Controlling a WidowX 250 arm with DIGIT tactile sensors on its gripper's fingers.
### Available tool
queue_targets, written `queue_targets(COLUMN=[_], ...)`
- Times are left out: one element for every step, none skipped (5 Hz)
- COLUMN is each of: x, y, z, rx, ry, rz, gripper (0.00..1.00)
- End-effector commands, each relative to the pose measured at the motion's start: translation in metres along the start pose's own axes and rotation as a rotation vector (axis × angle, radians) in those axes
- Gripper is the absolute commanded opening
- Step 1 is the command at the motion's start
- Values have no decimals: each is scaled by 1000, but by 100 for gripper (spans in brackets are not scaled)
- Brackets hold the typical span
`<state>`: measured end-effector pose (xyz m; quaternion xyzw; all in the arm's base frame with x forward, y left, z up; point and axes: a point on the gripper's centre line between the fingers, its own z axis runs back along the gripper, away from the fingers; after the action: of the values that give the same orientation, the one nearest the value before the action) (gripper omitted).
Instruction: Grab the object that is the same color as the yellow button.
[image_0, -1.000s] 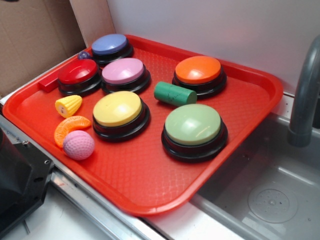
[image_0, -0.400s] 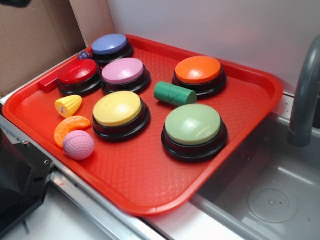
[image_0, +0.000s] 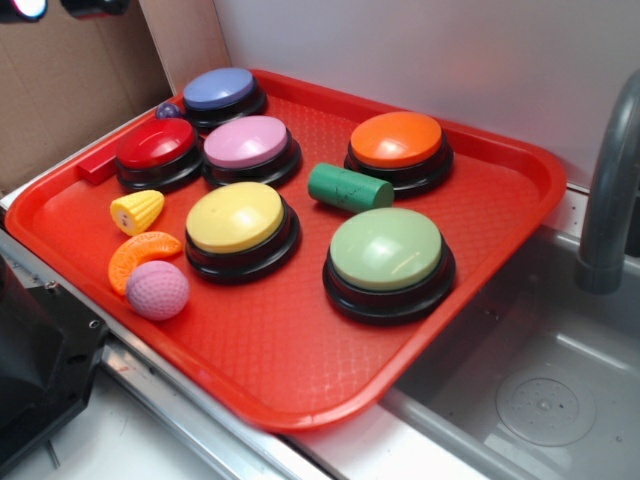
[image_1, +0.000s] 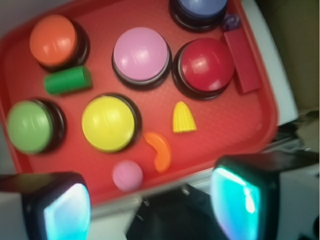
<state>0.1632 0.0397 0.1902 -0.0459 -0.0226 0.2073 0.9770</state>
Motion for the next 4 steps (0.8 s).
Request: queue_targets(x=[18, 19, 20, 16], y=[35, 42, 44, 42], z=[-48, -80, -100, -127], rx=[35, 58, 46, 40], ry=[-38, -26, 0, -22], rz=[236, 263, 244, 226], gripper=[100, 100, 100, 100])
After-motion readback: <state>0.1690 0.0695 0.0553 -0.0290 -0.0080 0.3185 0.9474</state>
